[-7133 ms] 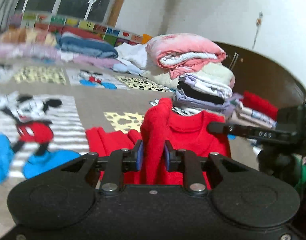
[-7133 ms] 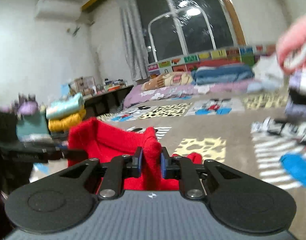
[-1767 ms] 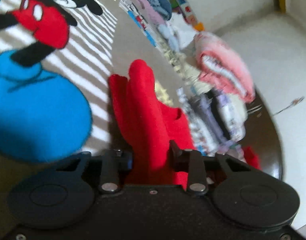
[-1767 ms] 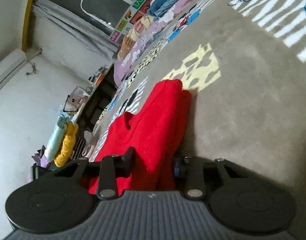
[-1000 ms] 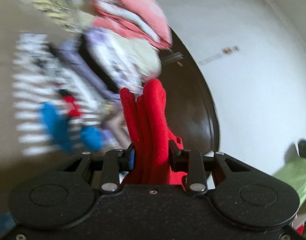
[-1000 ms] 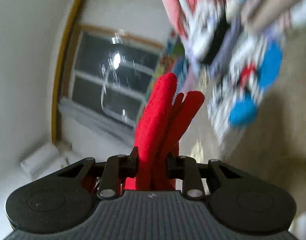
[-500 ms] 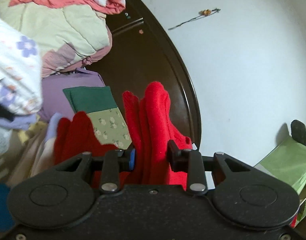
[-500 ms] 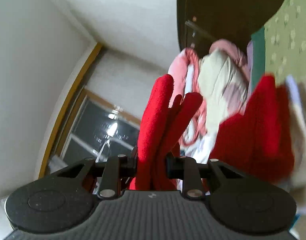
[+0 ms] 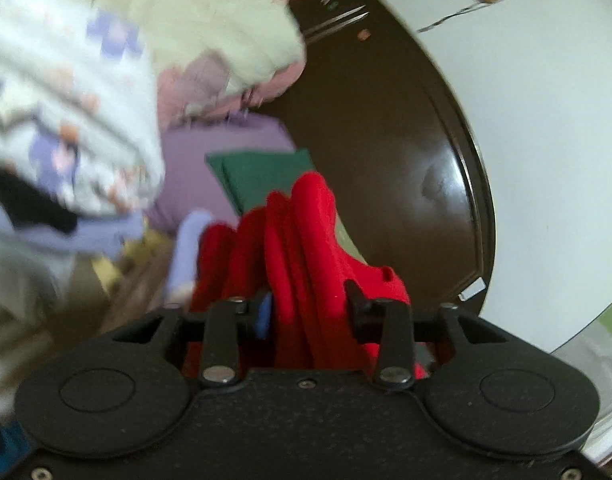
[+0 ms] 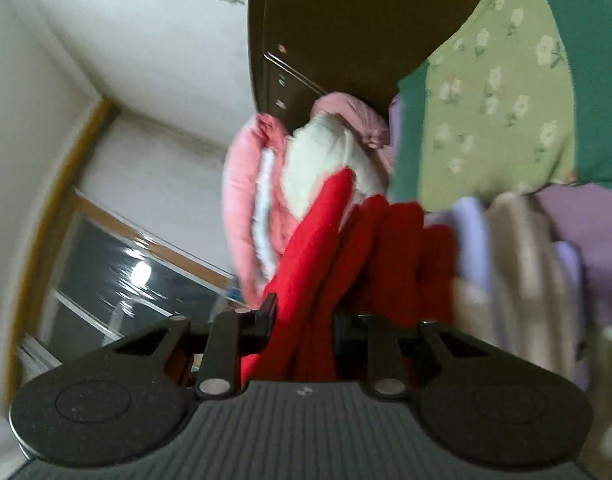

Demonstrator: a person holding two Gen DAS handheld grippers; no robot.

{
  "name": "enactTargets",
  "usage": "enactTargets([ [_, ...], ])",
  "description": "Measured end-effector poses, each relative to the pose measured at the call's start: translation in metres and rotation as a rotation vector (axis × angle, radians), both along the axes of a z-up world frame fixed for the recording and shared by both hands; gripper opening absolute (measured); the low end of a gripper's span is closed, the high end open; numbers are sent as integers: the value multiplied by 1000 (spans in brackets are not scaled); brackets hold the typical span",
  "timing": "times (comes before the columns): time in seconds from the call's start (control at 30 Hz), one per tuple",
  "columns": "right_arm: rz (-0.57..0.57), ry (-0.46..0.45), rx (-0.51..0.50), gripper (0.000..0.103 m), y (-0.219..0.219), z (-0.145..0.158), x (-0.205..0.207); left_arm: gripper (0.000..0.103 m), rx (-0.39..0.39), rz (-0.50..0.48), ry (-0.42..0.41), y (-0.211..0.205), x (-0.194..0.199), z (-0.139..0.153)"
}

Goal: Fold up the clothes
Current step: 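Lift the folded sweater with both tools and carry it to the clothes stack, then place the sweater on top of the folded clothes stack and open both tools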

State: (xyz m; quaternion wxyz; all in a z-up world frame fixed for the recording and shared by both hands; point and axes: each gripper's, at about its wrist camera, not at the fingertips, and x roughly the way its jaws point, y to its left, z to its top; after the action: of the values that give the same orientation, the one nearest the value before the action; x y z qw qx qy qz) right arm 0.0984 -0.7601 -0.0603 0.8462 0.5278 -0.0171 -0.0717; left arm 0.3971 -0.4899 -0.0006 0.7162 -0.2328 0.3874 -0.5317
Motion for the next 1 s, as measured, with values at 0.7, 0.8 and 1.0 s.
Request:
enactTargets([
  [0.7,-71,335,-850,38,85,28,51,74,240,134,-642,11,-128,3],
  [0.8,-64,366,-851,41,90,41,46,74,258,158,-660,17,-139,16],
  [1.0,-96,308,-696,61,108,67,-22,74,292,164,-604,36,-153,32],
])
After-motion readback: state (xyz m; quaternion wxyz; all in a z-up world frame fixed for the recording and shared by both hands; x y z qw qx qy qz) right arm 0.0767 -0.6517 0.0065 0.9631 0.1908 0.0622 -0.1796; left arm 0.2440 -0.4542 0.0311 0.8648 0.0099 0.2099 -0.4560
